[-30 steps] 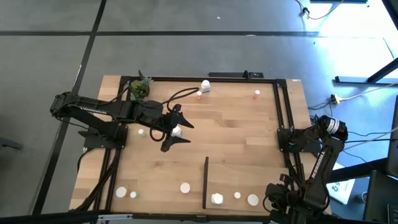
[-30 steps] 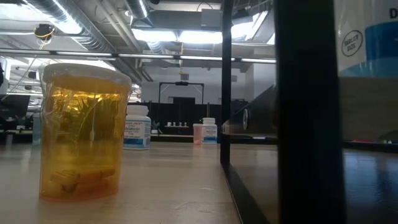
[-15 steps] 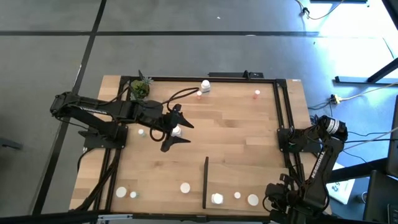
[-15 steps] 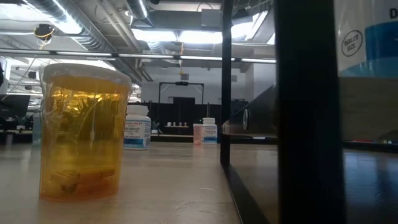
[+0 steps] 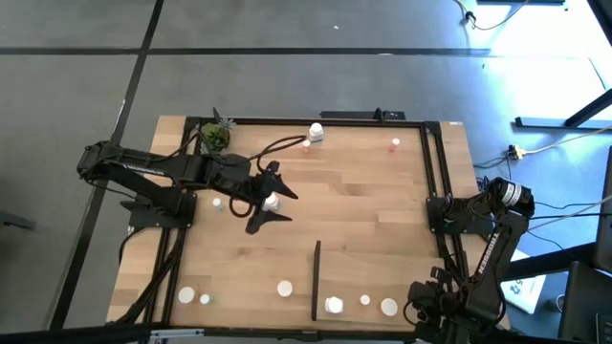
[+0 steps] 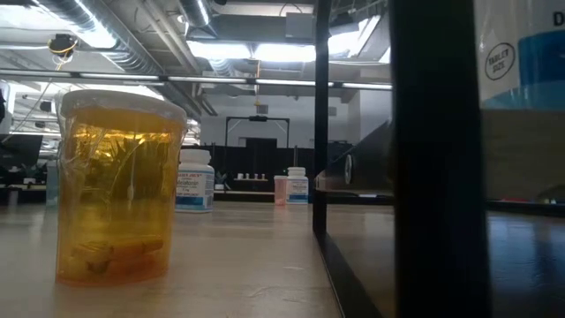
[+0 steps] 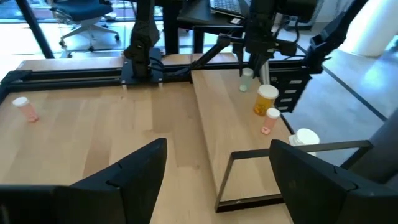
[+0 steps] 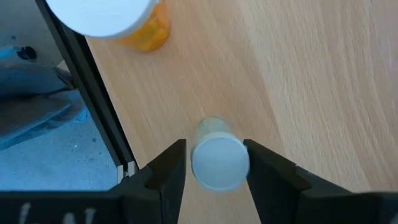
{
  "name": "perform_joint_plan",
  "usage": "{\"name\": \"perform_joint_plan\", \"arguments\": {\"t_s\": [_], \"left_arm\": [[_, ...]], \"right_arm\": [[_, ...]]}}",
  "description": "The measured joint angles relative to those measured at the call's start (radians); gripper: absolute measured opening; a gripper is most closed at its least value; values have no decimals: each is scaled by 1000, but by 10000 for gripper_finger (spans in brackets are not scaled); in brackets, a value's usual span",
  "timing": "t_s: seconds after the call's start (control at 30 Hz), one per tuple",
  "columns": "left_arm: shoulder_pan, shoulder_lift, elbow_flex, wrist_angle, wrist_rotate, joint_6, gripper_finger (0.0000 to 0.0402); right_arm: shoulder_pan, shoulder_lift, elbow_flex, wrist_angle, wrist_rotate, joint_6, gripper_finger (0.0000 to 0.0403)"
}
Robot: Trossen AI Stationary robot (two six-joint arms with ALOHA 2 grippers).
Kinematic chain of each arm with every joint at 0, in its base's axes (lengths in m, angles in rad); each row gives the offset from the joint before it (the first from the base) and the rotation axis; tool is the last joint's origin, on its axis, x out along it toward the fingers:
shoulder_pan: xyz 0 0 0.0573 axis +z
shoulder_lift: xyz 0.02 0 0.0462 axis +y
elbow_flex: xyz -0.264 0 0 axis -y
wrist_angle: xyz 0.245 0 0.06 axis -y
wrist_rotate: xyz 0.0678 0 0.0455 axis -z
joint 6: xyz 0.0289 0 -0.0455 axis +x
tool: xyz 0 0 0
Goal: Pick and place medicine bottles onto shelf by color
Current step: Put the top right blue pill bottle on the shelf
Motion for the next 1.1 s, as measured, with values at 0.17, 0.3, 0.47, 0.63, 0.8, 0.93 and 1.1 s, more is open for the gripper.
{"name": "perform_joint_plan", "arguments": {"t_s": [0.17, 0.3, 0.47, 0.63, 0.8, 0.93, 1.1], "left_arm": [[0, 0, 0, 0, 51, 3, 277], [0, 0, 0, 0, 55, 3, 277], [0, 0, 0, 0, 56, 3, 277], [0, 0, 0, 0, 49, 3, 277], [0, 0, 0, 0, 40, 3, 277], [0, 0, 0, 0, 37, 3, 277], [0, 0, 0, 0, 36, 3, 277]], "right_arm": [[0, 0, 0, 7, -2, 1, 161], [0, 0, 0, 11, -3, 1, 161], [-1, 0, 1, 17, -4, 1, 161], [-3, 0, 1, 16, -3, -18, 161], [-7, -1, 1, 16, -12, -18, 161], [-8, -1, 1, 16, -47, -20, 158], [-8, -1, 1, 15, -47, -20, 132]]}}
